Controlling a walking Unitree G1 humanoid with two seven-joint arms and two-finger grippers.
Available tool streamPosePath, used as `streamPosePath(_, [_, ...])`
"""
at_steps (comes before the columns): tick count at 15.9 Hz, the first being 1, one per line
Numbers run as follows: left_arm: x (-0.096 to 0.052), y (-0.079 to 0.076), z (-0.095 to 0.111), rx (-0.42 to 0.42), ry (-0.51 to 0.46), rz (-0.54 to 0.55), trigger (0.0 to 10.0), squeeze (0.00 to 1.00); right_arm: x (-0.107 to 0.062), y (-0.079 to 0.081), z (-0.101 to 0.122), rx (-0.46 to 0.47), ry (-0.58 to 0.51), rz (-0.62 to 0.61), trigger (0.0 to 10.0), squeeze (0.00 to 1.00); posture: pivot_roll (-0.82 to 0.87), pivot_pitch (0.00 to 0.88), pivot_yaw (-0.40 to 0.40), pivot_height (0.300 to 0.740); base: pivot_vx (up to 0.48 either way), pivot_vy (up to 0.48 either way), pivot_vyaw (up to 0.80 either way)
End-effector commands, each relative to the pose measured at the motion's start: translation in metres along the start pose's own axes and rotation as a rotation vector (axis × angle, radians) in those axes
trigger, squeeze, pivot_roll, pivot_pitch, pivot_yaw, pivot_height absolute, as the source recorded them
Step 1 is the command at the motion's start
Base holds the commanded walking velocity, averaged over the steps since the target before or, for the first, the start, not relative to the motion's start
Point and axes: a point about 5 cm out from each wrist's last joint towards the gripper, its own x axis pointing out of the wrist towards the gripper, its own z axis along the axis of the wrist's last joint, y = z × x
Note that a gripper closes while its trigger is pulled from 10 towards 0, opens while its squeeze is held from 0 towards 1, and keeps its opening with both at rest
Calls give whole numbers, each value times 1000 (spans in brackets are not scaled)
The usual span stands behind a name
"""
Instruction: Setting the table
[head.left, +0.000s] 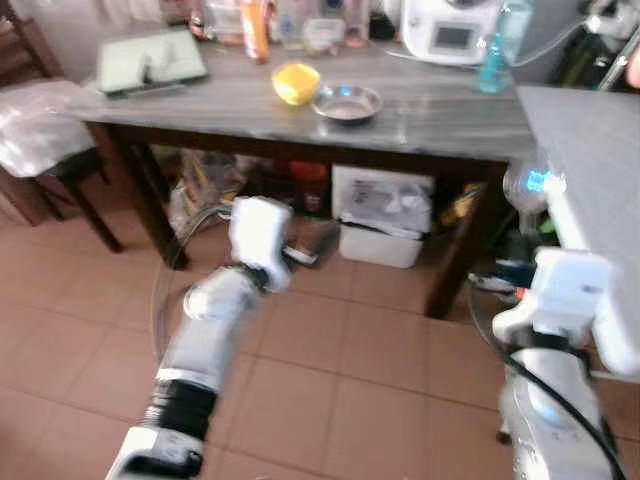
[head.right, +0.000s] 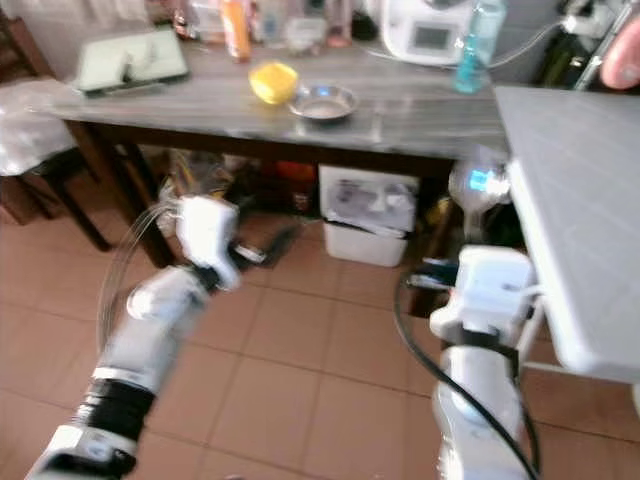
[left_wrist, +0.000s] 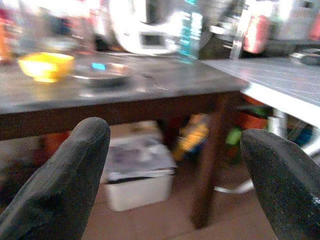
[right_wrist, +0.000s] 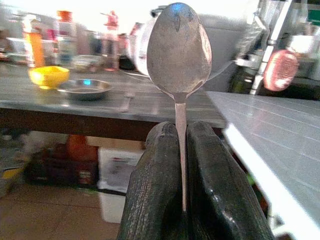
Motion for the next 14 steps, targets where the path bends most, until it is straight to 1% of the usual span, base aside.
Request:
streamPosePath(1, [5,-9,1,2,-7,-33,10000,0,-1,-7,2,-13,-14,-21,10000,0,21,105,35,740,0,465,0])
streamPosePath(9, [5,-6,0,13,-2,-16,10000,0,-1,-9,1,-18,-11,-24,10000,0,18,105,34,740,0,465,0])
streamPosePath(10, [4,-3,-1,17,-1,7,10000,0,-1,-9,1,-19,-9,-25,10000,0,17,104,31,740,0,0,0])
streamPosePath(11, [-1,6,-2,51,0,66,10000,0,-2,-10,0,-22,-6,-27,10000,0,15,102,30,740,0,0,0])
streamPosePath(12, [-3,8,-3,61,0,81,10000,0,-2,-11,0,-23,-5,-28,10000,0,16,100,28,740,0,0,0])
streamPosePath(13, [-8,13,-4,80,5,107,10000,0,-3,-12,-1,-26,-2,-31,10000,0,16,98,26,740,0,0,0])
streamPosePath(14, [-17,18,-7,98,17,131,10000,0,-4,-13,-1,-28,0,-34,10000,0,16,98,25,740,0,0,0])
